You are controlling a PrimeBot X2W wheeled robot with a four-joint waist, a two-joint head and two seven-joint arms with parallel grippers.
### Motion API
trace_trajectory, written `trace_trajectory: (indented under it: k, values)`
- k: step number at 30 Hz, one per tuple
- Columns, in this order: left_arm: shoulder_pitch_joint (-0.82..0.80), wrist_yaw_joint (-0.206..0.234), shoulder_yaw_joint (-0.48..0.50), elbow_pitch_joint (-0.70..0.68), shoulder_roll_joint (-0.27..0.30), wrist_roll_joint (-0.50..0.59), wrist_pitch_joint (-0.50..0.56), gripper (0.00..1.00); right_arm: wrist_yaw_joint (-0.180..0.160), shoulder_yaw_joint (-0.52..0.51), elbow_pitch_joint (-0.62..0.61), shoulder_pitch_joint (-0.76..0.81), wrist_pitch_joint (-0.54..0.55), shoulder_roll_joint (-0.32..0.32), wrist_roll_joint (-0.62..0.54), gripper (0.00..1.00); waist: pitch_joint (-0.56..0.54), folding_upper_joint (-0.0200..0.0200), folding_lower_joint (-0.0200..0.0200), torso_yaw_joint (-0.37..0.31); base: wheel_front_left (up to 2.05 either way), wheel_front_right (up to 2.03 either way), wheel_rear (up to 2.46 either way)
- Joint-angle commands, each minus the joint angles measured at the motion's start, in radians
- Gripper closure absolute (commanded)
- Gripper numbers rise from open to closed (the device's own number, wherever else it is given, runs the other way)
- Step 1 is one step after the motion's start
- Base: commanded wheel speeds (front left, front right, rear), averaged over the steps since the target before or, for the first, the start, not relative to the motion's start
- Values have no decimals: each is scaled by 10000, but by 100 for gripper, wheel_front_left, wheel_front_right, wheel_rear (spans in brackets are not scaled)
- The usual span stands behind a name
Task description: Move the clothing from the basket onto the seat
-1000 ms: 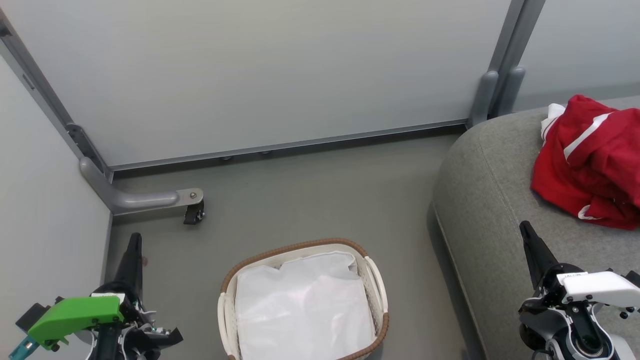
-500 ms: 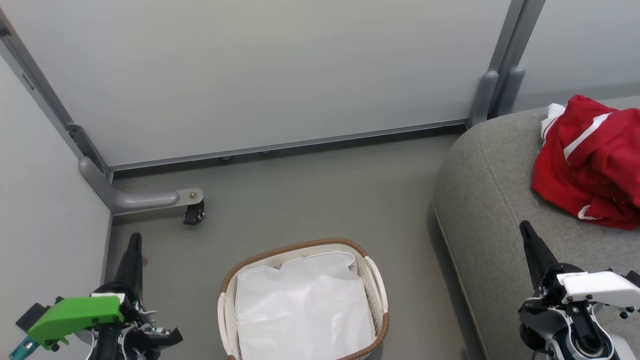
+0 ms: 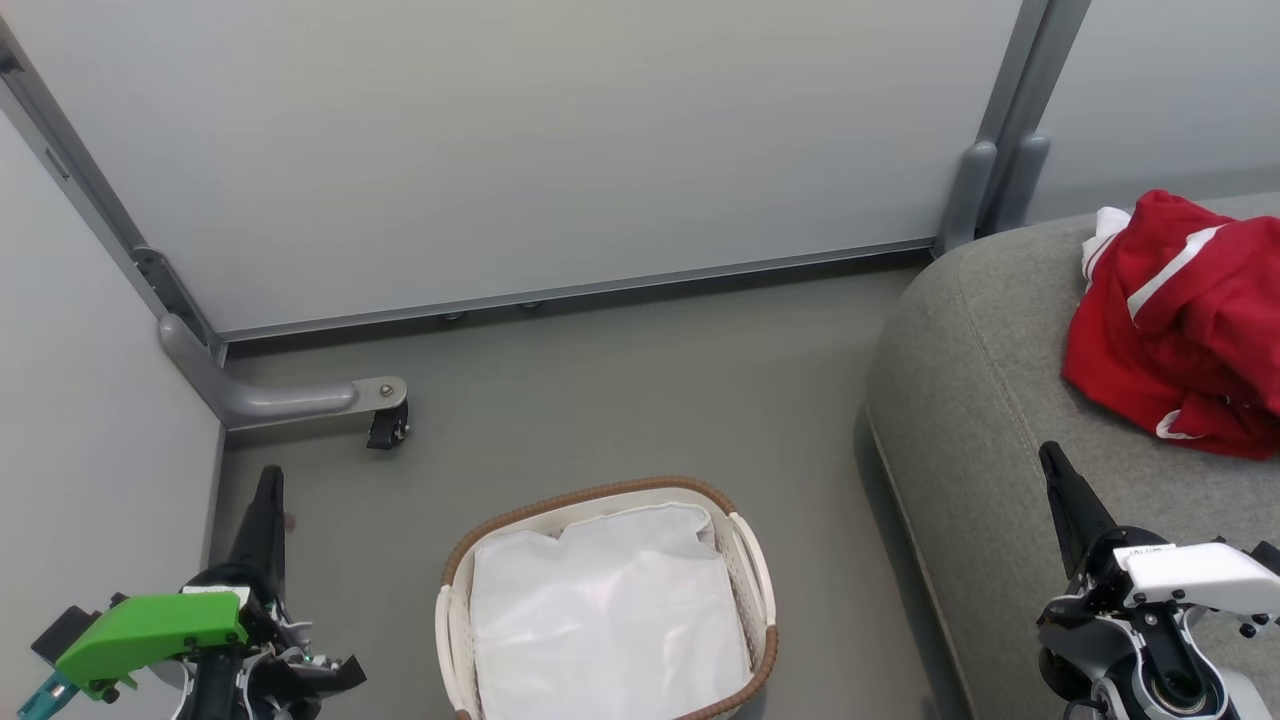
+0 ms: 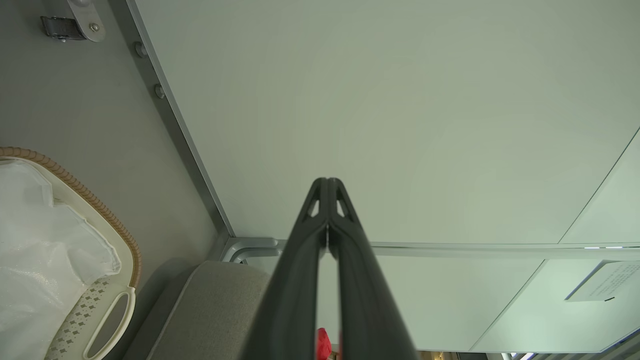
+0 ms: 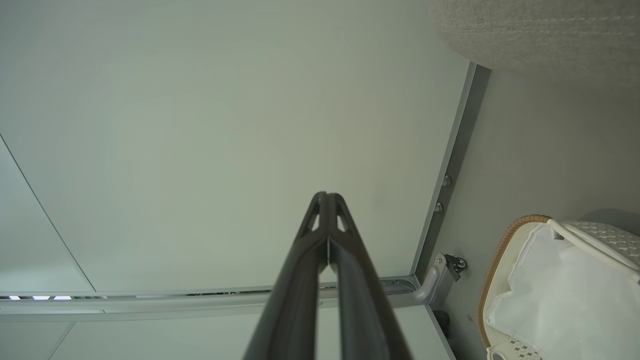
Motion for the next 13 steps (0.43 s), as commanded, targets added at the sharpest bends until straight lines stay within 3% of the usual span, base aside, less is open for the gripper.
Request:
trace_trajectory:
  k: [1, 13]
  values:
    - [-103, -36, 22, -17, 66, -33, 36, 100, -1, -18, -25, 109, 30, -59, 31, 100, 0, 0, -1, 0, 0, 0, 0]
    - [-103, -36, 21, -18, 66, -33, 35, 100, -1, -17, -25, 109, 29, -59, 31, 100, 0, 0, -1, 0, 0, 0, 0]
